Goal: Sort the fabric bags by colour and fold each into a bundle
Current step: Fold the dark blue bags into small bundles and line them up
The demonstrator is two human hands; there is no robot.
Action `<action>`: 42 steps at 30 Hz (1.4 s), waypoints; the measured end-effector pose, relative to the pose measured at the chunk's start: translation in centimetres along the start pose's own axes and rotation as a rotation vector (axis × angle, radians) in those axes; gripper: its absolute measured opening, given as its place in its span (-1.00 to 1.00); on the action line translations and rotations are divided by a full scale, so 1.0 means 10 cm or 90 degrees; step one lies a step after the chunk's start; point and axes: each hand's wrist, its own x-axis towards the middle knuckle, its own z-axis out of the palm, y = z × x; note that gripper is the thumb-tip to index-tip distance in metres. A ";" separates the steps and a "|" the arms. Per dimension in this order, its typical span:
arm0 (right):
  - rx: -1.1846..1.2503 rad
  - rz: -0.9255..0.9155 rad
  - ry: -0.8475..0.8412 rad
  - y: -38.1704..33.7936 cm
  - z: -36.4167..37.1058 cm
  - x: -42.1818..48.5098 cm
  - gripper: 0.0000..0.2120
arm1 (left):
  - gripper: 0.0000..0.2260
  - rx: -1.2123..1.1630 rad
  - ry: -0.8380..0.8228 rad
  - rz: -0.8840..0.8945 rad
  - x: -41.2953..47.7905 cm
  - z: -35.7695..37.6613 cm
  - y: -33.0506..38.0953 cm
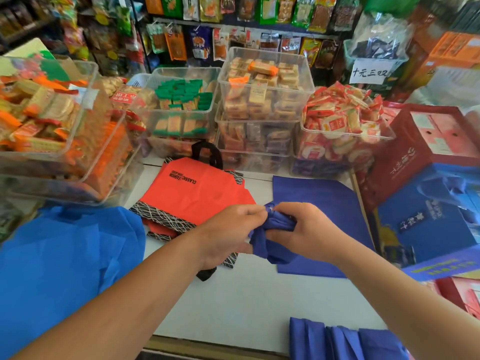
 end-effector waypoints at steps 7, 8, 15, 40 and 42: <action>0.188 0.094 -0.108 0.02 -0.11 -0.05 -0.72 | -0.40 0.263 0.007 0.175 -0.09 -0.17 -0.19; 0.217 0.108 -0.124 0.01 -0.13 -0.06 -0.64 | -0.42 0.258 0.013 0.195 -0.09 -0.19 -0.21; 0.225 0.144 -0.162 0.00 -0.14 -0.06 -0.72 | -0.76 0.097 0.016 0.216 -0.08 -0.23 -0.31; 0.391 0.118 0.029 -0.11 0.13 -0.17 -0.92 | -0.61 -0.157 0.231 0.200 -0.11 0.12 -0.70; 0.398 0.118 0.024 -0.12 0.16 -0.18 -0.91 | -0.55 -0.218 0.228 0.182 -0.12 0.19 -0.70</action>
